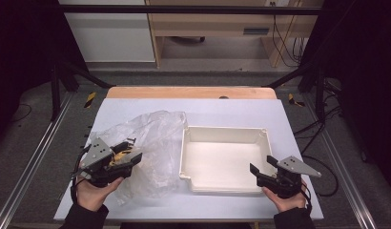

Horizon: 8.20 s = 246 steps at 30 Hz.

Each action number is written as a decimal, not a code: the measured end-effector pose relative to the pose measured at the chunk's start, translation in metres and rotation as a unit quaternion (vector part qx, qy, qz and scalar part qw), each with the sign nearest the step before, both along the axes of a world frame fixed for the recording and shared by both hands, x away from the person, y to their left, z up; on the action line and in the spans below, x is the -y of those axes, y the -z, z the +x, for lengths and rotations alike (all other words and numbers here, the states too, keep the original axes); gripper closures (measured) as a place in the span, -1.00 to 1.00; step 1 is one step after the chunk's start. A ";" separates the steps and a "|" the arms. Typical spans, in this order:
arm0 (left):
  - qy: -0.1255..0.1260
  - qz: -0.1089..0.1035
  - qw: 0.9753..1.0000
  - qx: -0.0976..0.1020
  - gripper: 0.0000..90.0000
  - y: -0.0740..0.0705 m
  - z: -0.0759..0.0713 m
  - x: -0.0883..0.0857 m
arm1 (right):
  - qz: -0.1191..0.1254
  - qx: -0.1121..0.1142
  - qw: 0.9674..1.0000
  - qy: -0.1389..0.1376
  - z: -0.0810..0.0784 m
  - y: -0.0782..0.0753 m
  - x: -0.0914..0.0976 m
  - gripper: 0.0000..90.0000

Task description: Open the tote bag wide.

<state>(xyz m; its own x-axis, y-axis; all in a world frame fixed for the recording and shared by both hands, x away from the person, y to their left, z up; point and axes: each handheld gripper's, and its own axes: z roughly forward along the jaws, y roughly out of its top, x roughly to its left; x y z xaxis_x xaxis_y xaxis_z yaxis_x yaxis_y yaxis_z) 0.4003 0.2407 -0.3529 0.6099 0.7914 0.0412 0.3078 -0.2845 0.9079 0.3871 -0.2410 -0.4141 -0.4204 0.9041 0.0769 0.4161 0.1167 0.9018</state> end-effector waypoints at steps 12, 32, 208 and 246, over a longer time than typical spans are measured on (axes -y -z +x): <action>-0.009 -0.004 1.000 -0.028 0.48 0.005 0.002 -0.006 | 0.006 0.006 0.999 -0.045 0.006 -0.011 -0.038 -0.20; -0.014 -0.039 0.999 -0.031 0.86 0.009 0.003 -0.015 | 0.020 0.010 0.991 -0.133 0.024 -0.021 -0.118 -0.12; -0.175 -0.021 0.978 -0.110 0.99 0.091 0.021 -0.132 | -0.041 -0.074 0.934 -0.346 0.012 0.048 -0.348 0.61; -0.171 -0.003 0.978 -0.121 0.97 0.099 0.026 -0.128 | -0.081 -0.095 0.939 -0.322 0.018 0.068 -0.336 0.65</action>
<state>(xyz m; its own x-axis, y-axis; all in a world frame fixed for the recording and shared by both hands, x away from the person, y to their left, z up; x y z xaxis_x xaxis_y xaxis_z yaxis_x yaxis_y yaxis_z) 0.4265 0.3689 -0.4518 0.3017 0.9503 -0.0773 0.5898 -0.1223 0.7982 0.4055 0.0953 -0.4817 -0.8758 0.4743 0.0893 0.3639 0.5274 0.7677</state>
